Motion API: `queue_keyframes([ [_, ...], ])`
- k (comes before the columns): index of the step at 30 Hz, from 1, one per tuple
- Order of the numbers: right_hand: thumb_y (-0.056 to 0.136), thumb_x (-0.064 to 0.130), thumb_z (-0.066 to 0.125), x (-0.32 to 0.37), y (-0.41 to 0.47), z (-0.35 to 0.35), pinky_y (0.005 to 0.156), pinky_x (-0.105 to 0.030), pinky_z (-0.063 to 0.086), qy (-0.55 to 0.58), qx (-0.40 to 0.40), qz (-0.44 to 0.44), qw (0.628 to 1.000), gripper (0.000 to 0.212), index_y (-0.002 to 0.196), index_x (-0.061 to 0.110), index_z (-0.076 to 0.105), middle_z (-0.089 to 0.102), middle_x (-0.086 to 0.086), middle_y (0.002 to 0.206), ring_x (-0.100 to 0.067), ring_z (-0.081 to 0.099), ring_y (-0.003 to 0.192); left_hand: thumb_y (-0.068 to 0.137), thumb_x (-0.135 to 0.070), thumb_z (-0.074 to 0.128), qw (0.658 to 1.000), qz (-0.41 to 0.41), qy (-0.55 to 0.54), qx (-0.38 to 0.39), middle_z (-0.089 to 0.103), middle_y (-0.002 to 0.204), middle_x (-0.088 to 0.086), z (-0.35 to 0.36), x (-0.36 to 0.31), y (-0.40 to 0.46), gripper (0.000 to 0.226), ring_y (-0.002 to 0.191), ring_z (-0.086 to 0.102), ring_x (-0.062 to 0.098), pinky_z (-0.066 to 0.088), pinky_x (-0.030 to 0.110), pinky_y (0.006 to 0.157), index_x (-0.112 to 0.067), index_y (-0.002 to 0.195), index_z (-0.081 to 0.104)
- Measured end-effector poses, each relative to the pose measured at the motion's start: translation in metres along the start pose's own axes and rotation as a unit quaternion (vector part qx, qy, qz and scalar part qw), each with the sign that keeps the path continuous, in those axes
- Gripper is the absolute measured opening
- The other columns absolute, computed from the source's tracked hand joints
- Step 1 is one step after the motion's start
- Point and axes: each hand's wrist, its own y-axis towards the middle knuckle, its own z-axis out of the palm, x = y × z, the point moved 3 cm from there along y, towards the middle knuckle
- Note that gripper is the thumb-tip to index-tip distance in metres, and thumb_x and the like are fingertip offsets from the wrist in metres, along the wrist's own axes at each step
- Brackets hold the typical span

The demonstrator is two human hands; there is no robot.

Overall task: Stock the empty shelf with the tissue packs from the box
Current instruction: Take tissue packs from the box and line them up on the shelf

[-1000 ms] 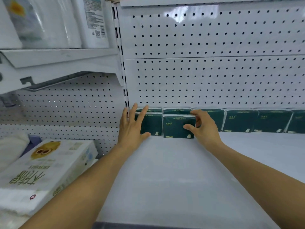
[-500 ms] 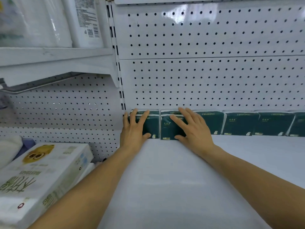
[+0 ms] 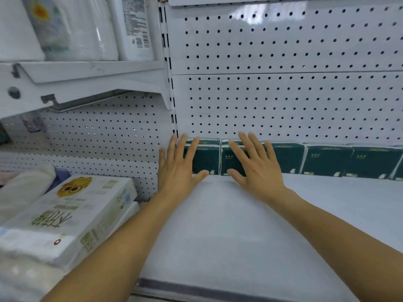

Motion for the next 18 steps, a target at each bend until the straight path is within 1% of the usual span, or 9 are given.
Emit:
queue_keyframes([
  [2,0.092,0.059,0.036,0.019,-0.009,-0.022,0.114,-0.055,0.026,0.015,0.007,0.007,1.000,0.066,0.148,0.025,0.033,0.030,-0.007,0.156,-0.029,0.025,0.145,0.090,-0.064,0.049,0.999,0.003,-0.006,-0.040,0.017,0.163,0.002,-0.024,0.004,-0.027,0.085,0.151,0.007,0.025,0.011,0.049,0.121,-0.028,0.156,0.010],
  [4,0.091,0.054,0.050,0.043,-0.025,-0.046,0.104,-0.050,0.039,0.038,0.011,0.020,0.999,0.063,0.143,0.021,0.042,0.044,-0.007,0.147,-0.030,0.042,0.134,0.088,-0.062,0.053,0.997,-0.012,-0.023,-0.066,0.038,0.154,0.003,-0.048,0.012,-0.060,0.079,0.142,0.033,0.026,0.026,0.047,0.115,-0.026,0.153,0.025],
  [6,0.086,0.047,0.064,0.072,-0.047,-0.069,0.089,-0.045,0.048,0.072,0.013,0.033,0.997,0.060,0.136,0.018,0.050,0.055,-0.006,0.135,-0.029,0.055,0.119,0.087,-0.062,0.052,0.995,-0.021,-0.024,-0.095,0.055,0.139,0.004,-0.069,0.020,-0.100,0.072,0.124,0.053,0.027,0.043,0.044,0.100,-0.021,0.145,0.041],
  [7,0.085,0.045,0.066,0.089,-0.060,-0.080,0.083,-0.043,0.050,0.091,0.011,0.032,0.995,0.058,0.134,0.017,0.052,0.058,-0.005,0.130,-0.029,0.058,0.114,0.086,-0.063,0.049,0.994,-0.022,-0.016,-0.103,0.059,0.133,0.004,-0.079,0.025,-0.122,0.070,0.117,0.058,0.027,0.048,0.042,0.092,-0.019,0.141,0.047],
  [8,0.085,0.044,0.066,0.108,-0.073,-0.091,0.078,-0.041,0.050,0.106,0.006,0.027,0.994,0.056,0.132,0.016,0.054,0.060,-0.005,0.127,-0.029,0.059,0.110,0.086,-0.064,0.046,0.995,-0.024,-0.006,-0.099,0.062,0.129,0.004,-0.089,0.029,-0.144,0.070,0.112,0.060,0.026,0.050,0.040,0.087,-0.018,0.138,0.051],
  [10,0.087,0.045,0.058,0.145,-0.099,-0.111,0.075,-0.040,0.049,0.132,-0.004,0.015,0.991,0.052,0.131,0.016,0.054,0.061,-0.005,0.123,-0.028,0.058,0.107,0.086,-0.065,0.045,0.996,-0.023,0.010,-0.083,0.063,0.126,0.002,-0.107,0.040,-0.190,0.069,0.111,0.059,0.025,0.046,0.038,0.088,-0.019,0.137,0.052],
  [13,0.088,0.043,0.053,0.199,-0.137,-0.140,0.080,-0.039,0.046,0.167,-0.002,-0.009,0.986,0.052,0.132,0.017,0.053,0.060,-0.004,0.125,-0.026,0.054,0.110,0.087,-0.063,0.049,0.996,-0.019,0.014,-0.088,0.062,0.125,-0.001,-0.134,0.058,-0.257,0.065,0.114,0.054,0.021,0.037,0.036,0.096,-0.020,0.137,0.053],
  [15,0.088,0.040,0.053,0.231,-0.164,-0.154,0.082,-0.039,0.044,0.182,0.000,-0.039,0.983,0.050,0.132,0.016,0.053,0.058,-0.004,0.126,-0.025,0.051,0.112,0.088,-0.059,0.052,0.996,-0.014,0.014,-0.091,0.062,0.124,0.002,-0.147,0.070,-0.302,0.063,0.115,0.051,0.021,0.036,0.037,0.098,-0.017,0.136,0.053],
  [18,0.087,0.038,0.055,0.278,-0.206,-0.160,0.086,-0.041,0.042,0.185,0.030,-0.086,0.978,0.050,0.132,0.015,0.053,0.057,-0.006,0.128,-0.028,0.052,0.116,0.089,-0.054,0.056,0.999,-0.015,0.011,-0.049,0.059,0.130,0.004,-0.152,0.088,-0.367,0.063,0.121,0.049,0.022,0.035,0.041,0.104,-0.015,0.139,0.051],
])
